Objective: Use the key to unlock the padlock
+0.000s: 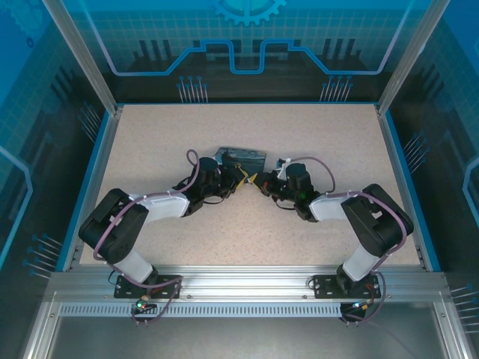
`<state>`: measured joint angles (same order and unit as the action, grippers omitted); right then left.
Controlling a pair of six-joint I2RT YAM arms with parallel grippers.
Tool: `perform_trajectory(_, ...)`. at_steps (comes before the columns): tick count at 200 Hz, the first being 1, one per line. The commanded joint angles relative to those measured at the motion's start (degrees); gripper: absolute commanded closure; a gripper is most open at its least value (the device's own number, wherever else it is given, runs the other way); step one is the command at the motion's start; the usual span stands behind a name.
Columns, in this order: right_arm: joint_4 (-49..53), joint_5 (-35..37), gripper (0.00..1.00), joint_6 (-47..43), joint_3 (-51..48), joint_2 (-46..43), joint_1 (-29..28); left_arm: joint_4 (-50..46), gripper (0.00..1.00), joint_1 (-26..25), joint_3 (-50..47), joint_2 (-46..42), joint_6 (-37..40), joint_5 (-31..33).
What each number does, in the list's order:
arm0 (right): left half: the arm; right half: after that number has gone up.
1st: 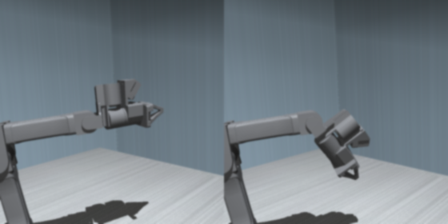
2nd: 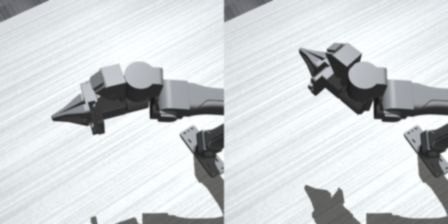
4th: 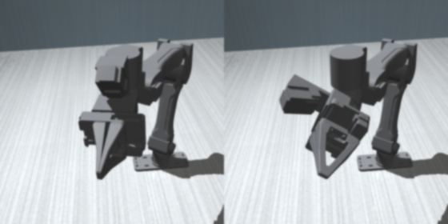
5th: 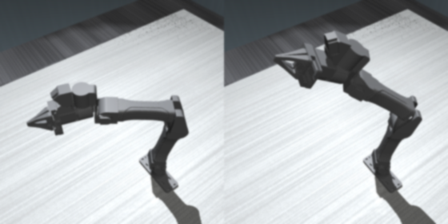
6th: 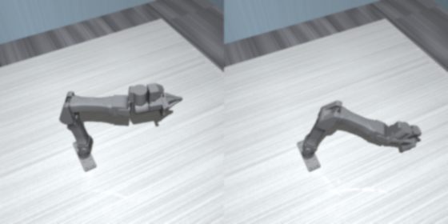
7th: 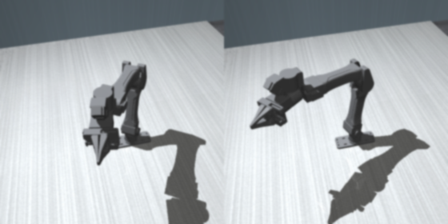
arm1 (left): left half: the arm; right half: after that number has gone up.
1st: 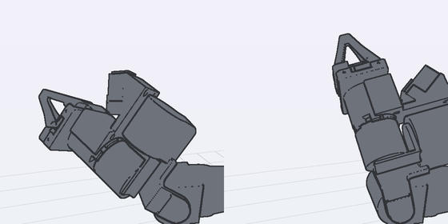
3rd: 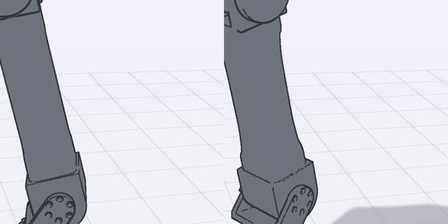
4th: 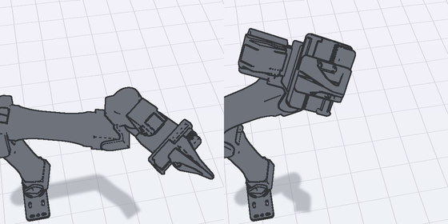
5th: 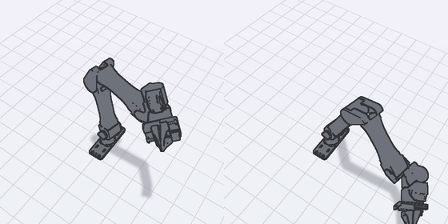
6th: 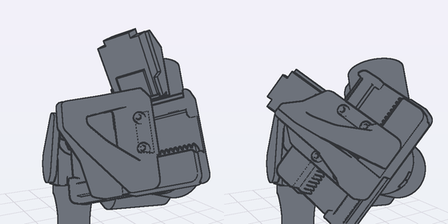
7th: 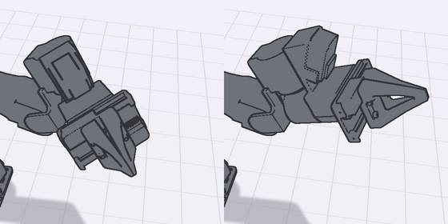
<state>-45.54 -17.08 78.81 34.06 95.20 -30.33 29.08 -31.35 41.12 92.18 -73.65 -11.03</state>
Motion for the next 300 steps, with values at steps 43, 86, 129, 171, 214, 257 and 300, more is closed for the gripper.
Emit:
perform_trajectory(43, -8.9, 0.4, 1.00, 18.8, 0.0, 2.2, -0.2, 6.8, 1.00, -2.3, 0.0, 1.1, -0.9, -2.5)
perform_trajectory(86, -9.3, 0.1, 1.00, 28.0, -0.5, 3.1, -0.2, 7.9, 1.00, -2.4, -0.1, 2.0, -1.2, -2.2)
perform_trajectory(129, -12.6, 1.7, 1.00, 37.3, -1.8, 4.4, -1.5, 8.2, 1.00, -2.6, -0.3, 2.6, -0.8, -1.7)
perform_trajectory(171, -14.7, 3.0, 1.00, 43.9, -1.2, 5.4, -3.6, 7.8, 1.00, -2.8, -0.5, 2.9, -0.1, -0.8)
perform_trajectory(214, -10.6, 4.2, 1.00, 42.3, -2.3, 3.4, -4.1, 7.7, 1.00, -2.9, -1.0, 2.7, -0.1, 0.1)
perform_trajectory(257, 5.5, 4.5, 0.79, 27.7, -2.7, -3.2, -2.9, 5.7, 1.00, -2.1, -1.5, 1.3, 0.4, 0.6)
perform_trajectory(300, 23.4, 5.3, 0.60, 7.9, -2.7, -12.6, 0.4, 3.9, 1.00, -0.6, -3.0, 0.5, 1.3, 0.3)
